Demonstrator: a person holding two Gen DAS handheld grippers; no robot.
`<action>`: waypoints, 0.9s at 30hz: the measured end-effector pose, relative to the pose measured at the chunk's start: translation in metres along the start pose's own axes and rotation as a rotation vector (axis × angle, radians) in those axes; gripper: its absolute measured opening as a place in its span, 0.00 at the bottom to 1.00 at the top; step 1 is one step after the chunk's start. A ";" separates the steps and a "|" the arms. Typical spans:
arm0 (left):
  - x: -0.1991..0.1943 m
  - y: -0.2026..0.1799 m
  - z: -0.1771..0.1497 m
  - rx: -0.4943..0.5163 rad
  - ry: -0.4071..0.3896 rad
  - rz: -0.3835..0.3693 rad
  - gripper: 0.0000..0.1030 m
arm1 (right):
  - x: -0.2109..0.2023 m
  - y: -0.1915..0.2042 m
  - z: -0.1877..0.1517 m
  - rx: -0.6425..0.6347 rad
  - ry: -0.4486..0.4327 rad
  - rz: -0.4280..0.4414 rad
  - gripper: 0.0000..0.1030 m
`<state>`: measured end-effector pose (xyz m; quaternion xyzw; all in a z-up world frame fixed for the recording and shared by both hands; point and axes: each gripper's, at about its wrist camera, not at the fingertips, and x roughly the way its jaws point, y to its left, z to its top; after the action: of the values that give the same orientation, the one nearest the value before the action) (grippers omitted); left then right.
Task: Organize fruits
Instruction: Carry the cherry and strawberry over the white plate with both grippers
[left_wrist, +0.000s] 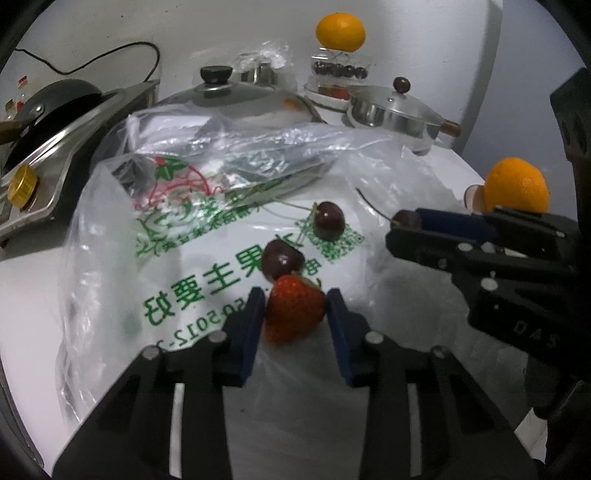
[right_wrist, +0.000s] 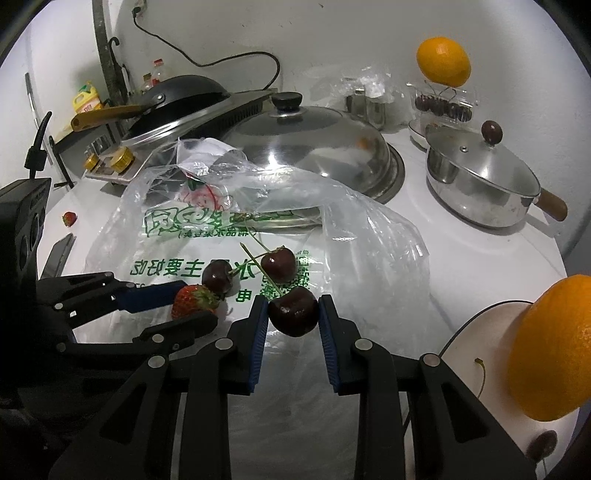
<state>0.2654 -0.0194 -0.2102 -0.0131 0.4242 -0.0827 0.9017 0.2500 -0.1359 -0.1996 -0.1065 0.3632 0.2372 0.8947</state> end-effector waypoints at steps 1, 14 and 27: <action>-0.001 0.001 0.000 -0.003 -0.002 0.000 0.34 | -0.001 0.001 0.001 -0.002 -0.002 -0.001 0.29; -0.024 -0.003 -0.001 -0.001 -0.042 -0.016 0.34 | -0.023 0.010 0.001 -0.017 -0.029 -0.017 0.29; -0.051 -0.017 0.000 0.018 -0.087 -0.016 0.34 | -0.052 0.013 -0.005 -0.021 -0.067 -0.032 0.29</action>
<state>0.2311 -0.0277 -0.1697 -0.0117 0.3836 -0.0929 0.9187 0.2076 -0.1445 -0.1669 -0.1139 0.3289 0.2300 0.9088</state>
